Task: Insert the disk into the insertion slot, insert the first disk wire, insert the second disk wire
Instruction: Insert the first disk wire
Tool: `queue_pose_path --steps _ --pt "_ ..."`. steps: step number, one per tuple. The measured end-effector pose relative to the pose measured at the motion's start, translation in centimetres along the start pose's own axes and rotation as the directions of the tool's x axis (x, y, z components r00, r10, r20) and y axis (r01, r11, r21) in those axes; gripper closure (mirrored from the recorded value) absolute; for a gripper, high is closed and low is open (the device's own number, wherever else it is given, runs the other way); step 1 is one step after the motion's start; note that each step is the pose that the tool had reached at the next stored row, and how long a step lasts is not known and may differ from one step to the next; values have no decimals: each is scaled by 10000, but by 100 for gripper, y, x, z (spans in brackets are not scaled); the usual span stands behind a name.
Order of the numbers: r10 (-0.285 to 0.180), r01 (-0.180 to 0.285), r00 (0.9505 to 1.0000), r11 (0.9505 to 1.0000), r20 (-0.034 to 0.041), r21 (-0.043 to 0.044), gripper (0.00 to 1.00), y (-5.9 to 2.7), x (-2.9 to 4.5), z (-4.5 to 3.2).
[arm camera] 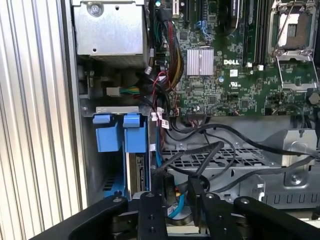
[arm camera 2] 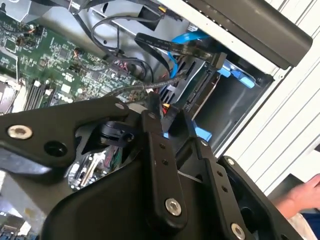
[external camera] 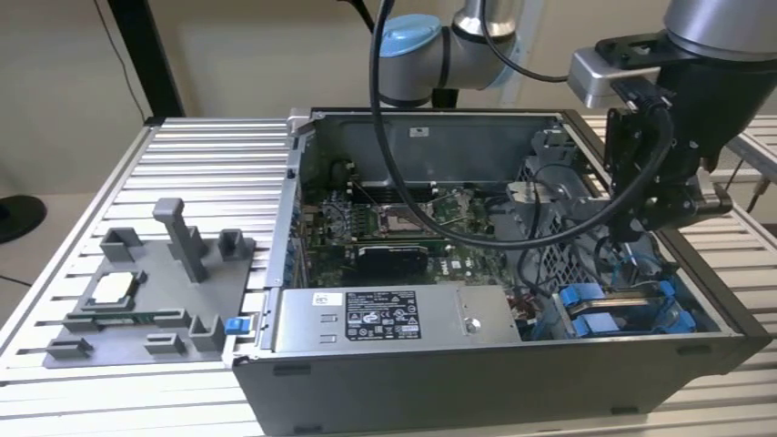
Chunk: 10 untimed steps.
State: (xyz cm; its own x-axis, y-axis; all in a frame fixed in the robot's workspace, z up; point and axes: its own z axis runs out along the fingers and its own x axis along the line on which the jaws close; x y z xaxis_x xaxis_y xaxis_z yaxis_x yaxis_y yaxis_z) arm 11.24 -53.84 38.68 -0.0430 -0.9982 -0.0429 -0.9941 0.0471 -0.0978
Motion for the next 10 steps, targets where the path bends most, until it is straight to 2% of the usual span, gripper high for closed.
queue_pose_path --steps 7,8,10 --pt "0 0 10000 10000 -17 5 100 1 2 -1" --pt "0 0 10000 10000 -20 5 100 1 15 1" --pt "0 0 10000 10000 -20 5 100 -2 94 6"
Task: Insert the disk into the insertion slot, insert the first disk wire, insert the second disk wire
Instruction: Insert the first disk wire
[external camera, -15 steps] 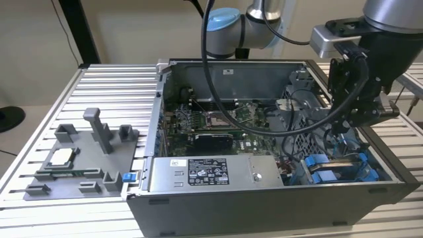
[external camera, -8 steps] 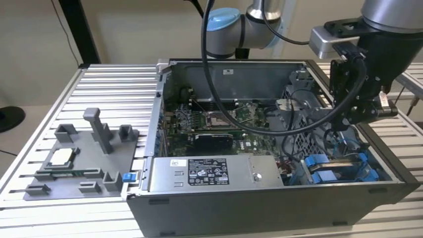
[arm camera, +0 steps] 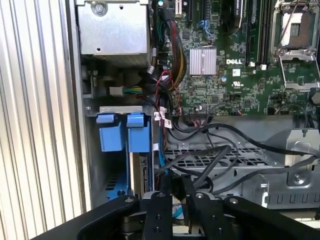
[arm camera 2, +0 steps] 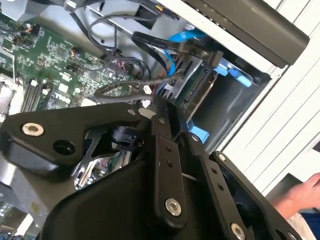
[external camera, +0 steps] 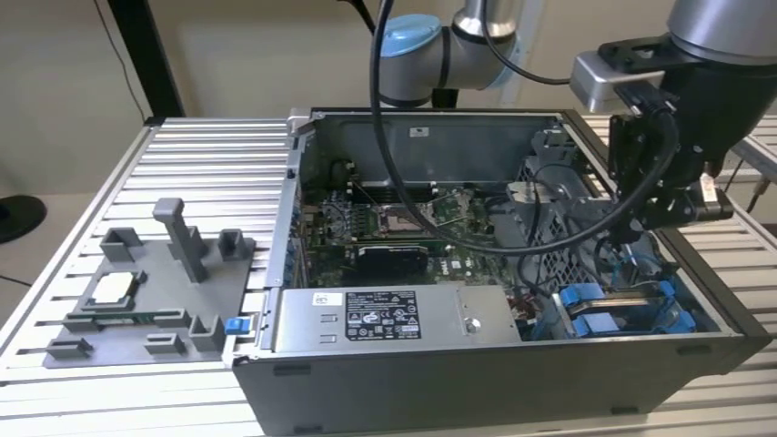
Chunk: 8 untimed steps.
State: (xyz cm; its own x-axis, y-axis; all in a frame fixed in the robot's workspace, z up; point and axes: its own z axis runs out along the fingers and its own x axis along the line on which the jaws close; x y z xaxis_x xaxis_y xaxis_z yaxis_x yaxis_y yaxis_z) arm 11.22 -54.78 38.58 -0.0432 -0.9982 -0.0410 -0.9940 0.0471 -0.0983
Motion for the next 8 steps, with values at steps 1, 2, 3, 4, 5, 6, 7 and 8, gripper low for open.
queue_pose_path --steps 1,2,3,4,5,6,7,8 --pt "0 0 10000 10000 -2 0 100 -2 48 3" --pt "0 0 10000 10000 0 0 100 -3 95 11" --pt "0 0 10000 10000 0 -1 100 -4 141 24" --pt "1 -1 10000 10000 6 -1 100 -4 184 40" --pt "3 -3 10000 10000 15 -1 100 -4 222 57" --pt "6 -6 10000 10000 31 -2 100 -4 251 74" --pt "14 -14 10000 10000 58 -3 100 -4 272 89" --pt "24 -24 9999 10000 98 -4 100 -5 287 103"
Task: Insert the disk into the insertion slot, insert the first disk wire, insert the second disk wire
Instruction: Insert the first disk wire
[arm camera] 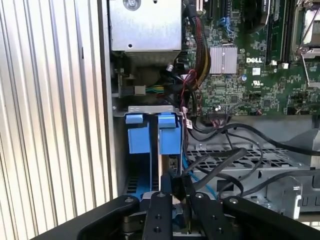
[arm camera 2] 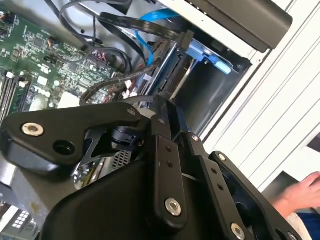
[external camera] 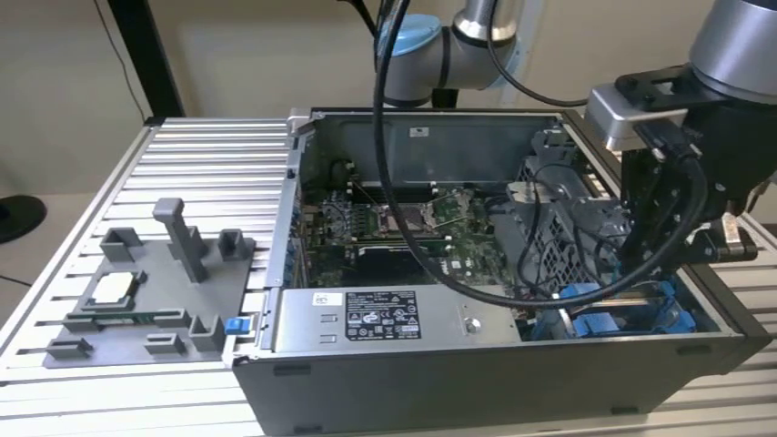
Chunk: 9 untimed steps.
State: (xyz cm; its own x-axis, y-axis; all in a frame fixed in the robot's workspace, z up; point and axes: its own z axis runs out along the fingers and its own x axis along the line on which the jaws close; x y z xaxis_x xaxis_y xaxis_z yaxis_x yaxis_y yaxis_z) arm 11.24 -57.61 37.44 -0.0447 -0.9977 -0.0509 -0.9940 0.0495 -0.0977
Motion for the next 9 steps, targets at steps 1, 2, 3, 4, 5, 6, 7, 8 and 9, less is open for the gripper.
queue_pose_path --steps 1,2,3,4,5,6,7,8,9 --pt "14 -14 10000 10000 49 -2 100 -1 14 12" --pt "26 -26 10000 10000 96 -3 100 -1 28 24" --pt "39 -39 9999 10000 142 -5 100 -2 41 35" --pt "52 -52 9998 10000 190 -7 100 -2 55 47" --pt "66 -66 9997 10000 241 -10 100 -3 70 60" --pt "78 -78 9996 10000 287 -12 100 -4 84 72" --pt "85 -84 9994 10000 329 -14 100 -9 97 83" --pt "91 -90 9992 10000 379 -16 100 -20 111 95" --pt "95 -95 9991 10000 414 -19 100 -52 119 107"
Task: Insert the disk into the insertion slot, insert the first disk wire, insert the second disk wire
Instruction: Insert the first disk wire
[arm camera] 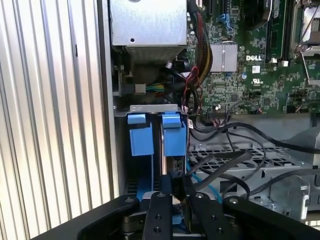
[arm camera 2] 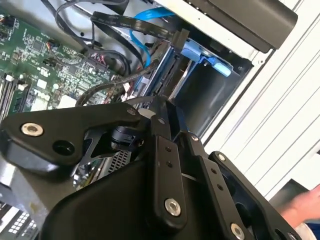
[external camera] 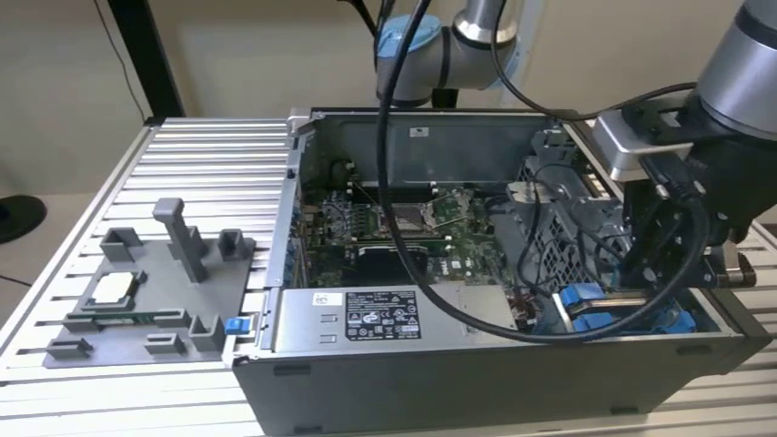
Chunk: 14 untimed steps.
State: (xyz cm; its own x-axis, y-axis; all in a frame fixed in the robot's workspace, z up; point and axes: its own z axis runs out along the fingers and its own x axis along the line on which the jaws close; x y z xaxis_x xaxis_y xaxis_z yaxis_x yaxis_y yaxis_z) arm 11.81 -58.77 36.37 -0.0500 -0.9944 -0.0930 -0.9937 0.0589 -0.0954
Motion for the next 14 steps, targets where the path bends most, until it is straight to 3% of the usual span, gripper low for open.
queue_pose_path --steps 4,5,9,10,14 --pt "-11 11 10000 10000 18 -2 100 -161 -5 37" --pt "-8 8 10000 10000 70 -5 100 -175 -5 42" --pt "28 -27 9991 10000 430 -22 100 -187 -4 62" --pt "32 -30 9989 10000 466 -25 100 -190 -4 74" --pt "24 -23 9989 10000 469 -25 100 -199 3 147"
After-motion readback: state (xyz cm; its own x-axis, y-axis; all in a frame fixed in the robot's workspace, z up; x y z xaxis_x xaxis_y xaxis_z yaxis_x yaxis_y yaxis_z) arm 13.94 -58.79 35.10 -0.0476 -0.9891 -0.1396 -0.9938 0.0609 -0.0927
